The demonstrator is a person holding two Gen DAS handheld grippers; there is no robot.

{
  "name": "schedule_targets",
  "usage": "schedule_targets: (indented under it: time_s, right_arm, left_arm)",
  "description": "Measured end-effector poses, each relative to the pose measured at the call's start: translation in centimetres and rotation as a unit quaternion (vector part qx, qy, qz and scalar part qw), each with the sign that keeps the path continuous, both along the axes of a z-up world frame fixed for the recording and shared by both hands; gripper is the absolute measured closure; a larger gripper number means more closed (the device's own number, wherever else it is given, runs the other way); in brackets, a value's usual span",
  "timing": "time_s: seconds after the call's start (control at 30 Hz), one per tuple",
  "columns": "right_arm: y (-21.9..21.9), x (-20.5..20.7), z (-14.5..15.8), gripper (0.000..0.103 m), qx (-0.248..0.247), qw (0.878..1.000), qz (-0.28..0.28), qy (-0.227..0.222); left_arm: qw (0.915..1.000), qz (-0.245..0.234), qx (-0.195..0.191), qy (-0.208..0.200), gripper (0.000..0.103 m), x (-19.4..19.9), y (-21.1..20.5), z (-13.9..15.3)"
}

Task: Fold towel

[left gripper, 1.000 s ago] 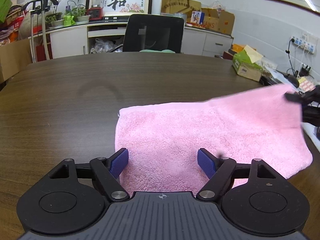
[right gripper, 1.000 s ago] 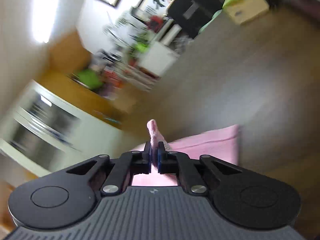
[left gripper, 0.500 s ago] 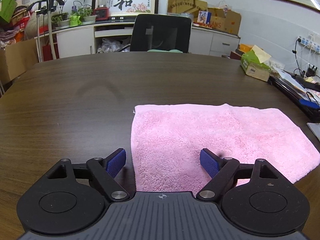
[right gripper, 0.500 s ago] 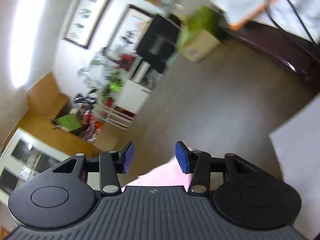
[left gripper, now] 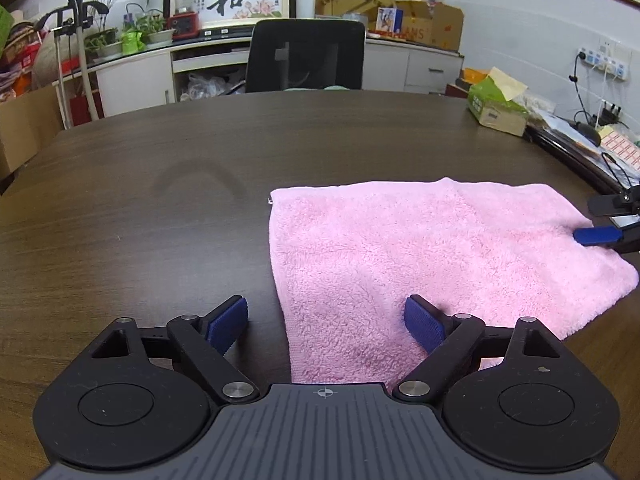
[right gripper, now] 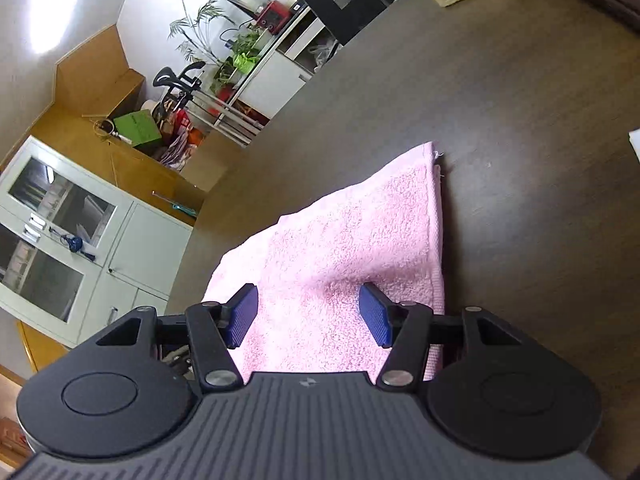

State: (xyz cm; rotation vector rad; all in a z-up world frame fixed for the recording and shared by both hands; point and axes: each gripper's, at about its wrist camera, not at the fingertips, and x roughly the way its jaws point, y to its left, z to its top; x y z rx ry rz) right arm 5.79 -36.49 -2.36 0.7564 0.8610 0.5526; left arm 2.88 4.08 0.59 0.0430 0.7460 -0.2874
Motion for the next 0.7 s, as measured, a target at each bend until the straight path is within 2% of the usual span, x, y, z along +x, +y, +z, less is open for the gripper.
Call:
schedule_targets:
  time_s: [0.07, 0.23, 0.37, 0.43, 0.47, 0.53, 0.57, 0.7]
  right_arm:
    - [0.3, -0.6, 0.1, 0.044, -0.012, 1.000, 0.002, -0.007]
    - [0.4, -2.9, 0.5, 0.035, 0.001, 1.000, 0.006, -0.030]
    - [0.2, -5.4, 0.5, 0.032, 0.050, 0.997, 0.044, -0.050]
    - [-0.3, -6.6, 0.4, 0.030, 0.047, 0.997, 0.046, -0.045]
    - [-0.5, -6.8, 0.0, 0.030, 0.043, 0.998, 0.041, -0.029]
    - [-1.1, -7.1, -0.5, 0.039, 0.038, 0.999, 0.031, -0.006]
    - [-1.4, -7.2, -0.5, 0.041, 0.038, 0.999, 0.026, -0.001]
    - [-2.6, -7.1, -0.4, 0.060, 0.005, 1.000, 0.008, 0.006]
  left_arm:
    - [0.9999, 0.005, -0.010, -0.003, 0.016, -0.2, 0.6, 0.3]
    - [0.9989, -0.002, -0.033, -0.032, 0.016, -1.5, 1.6, 1.4]
    - [0.9973, -0.004, 0.030, -0.067, 0.016, -2.9, 0.7, 1.2]
    - [0.9961, -0.009, 0.056, -0.068, 0.016, -3.2, 0.1, 0.8]
    - [0.9959, -0.011, 0.062, -0.065, 0.017, -3.1, -0.1, 0.6]
    - [0.9953, -0.013, 0.075, -0.061, 0.017, -3.0, -0.6, 0.3]
    - [0.9947, -0.016, 0.081, -0.061, 0.017, -3.1, -0.8, 0.3]
    - [0.9930, -0.027, 0.097, -0.062, 0.017, -3.4, -1.4, 0.1]
